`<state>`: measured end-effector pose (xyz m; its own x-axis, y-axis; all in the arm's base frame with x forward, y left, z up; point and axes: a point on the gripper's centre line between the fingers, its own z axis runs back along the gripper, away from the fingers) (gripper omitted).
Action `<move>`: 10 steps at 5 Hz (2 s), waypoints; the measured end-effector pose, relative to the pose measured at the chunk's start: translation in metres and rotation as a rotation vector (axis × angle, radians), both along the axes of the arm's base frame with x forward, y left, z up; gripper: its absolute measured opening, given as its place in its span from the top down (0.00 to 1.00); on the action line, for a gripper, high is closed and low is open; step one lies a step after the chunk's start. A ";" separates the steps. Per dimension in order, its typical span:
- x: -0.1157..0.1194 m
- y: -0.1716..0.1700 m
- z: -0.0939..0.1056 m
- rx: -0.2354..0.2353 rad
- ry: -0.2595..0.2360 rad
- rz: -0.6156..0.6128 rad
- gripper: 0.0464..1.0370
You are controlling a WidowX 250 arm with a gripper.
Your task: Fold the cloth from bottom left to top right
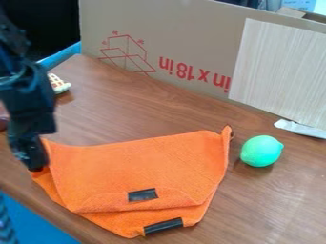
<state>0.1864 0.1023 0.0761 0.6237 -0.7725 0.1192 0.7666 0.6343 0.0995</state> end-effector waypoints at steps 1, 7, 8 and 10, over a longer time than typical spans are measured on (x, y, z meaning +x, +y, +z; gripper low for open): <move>-0.008 0.022 -0.016 -0.022 0.012 0.022 0.04; -0.001 0.061 -0.048 -0.091 0.000 0.057 0.04; 0.006 0.053 -0.056 -0.097 0.025 0.071 0.04; 0.021 0.043 -0.066 -0.085 0.040 0.097 0.38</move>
<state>0.2069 0.1448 0.0103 0.7005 -0.6965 0.1551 0.7036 0.7105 0.0130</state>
